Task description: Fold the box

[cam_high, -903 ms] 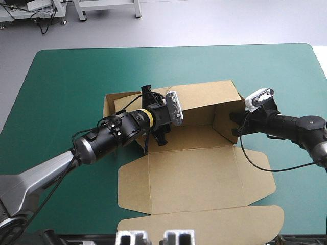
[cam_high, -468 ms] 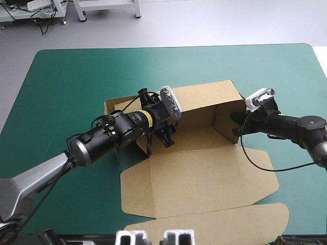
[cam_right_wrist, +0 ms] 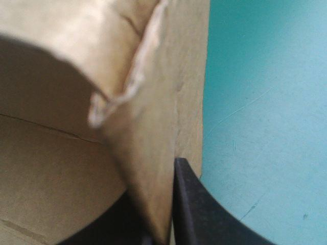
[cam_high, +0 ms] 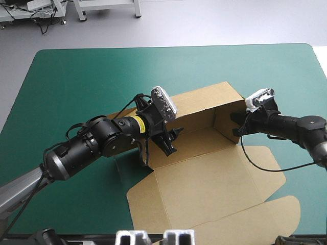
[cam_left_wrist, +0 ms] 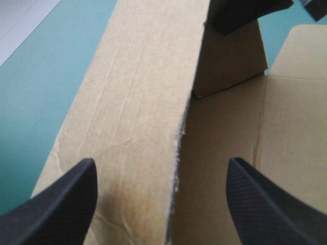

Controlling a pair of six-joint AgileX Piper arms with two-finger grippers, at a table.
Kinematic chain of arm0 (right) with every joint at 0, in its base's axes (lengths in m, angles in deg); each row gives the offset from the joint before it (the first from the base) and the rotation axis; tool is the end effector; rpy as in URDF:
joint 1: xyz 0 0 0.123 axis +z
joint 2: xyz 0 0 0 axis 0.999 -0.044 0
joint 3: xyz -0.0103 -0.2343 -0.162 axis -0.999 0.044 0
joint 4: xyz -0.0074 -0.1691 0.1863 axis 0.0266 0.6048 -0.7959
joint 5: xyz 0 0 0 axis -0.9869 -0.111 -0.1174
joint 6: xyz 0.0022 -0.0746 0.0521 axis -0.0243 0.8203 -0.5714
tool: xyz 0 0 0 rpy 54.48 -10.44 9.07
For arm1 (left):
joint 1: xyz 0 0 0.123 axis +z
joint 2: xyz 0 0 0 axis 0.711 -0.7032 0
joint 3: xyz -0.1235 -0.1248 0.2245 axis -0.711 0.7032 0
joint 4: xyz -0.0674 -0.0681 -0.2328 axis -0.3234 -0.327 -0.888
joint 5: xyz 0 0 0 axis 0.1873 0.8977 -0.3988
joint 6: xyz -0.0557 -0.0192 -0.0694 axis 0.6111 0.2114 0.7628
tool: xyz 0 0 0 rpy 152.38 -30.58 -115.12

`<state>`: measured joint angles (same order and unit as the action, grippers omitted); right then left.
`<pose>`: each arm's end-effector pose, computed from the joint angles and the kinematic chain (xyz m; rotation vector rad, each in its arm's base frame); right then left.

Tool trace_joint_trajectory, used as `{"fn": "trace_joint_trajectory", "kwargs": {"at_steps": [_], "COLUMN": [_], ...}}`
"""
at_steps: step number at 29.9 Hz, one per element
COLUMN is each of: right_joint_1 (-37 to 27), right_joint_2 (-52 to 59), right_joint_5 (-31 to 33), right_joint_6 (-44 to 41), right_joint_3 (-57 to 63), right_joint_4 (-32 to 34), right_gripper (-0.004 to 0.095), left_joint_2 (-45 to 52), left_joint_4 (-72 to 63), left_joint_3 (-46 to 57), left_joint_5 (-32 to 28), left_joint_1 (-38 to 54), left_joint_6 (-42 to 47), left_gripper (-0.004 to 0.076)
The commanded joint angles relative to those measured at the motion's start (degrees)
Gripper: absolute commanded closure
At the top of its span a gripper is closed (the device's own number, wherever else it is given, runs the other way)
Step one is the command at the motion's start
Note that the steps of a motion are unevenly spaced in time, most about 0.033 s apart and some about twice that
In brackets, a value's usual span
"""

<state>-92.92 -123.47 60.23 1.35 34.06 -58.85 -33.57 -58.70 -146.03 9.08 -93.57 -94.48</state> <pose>0.2738 0.0315 0.2485 -0.6383 2.1412 0.5496 0.2044 -0.2273 0.3576 1.2012 1.7999 -0.2775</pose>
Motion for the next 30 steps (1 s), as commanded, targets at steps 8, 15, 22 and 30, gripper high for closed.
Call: {"fn": "trace_joint_trajectory", "kwargs": {"at_steps": [8,15,22,30], "right_joint_1": [0.30,0.30,0.30,2.38], "right_joint_2": [1.23,1.23,1.23,1.23], "right_joint_5": [4.32,3.49,3.29,4.97], "right_joint_6": [-2.49,-6.66,-17.06,-38.55], "right_joint_3": [-1.08,-1.43,-6.60,-21.19], "right_joint_4": [-1.28,-1.19,4.07,20.55], "right_gripper": [0.0908,0.0906,0.0907,0.0907], "left_joint_2": [8.20,8.90,8.90,8.90], "left_joint_4": [-3.95,-0.89,-3.97,-6.85], "left_joint_3": [-1.49,-1.71,-2.71,-2.80], "left_joint_5": [-7.80,-9.03,-7.62,2.55], "left_joint_1": [-1.71,4.57,22.36,42.78], "left_joint_6": [2.56,8.87,16.01,15.30], "left_gripper": [0.0399,0.0733,0.0733,0.0733]}}
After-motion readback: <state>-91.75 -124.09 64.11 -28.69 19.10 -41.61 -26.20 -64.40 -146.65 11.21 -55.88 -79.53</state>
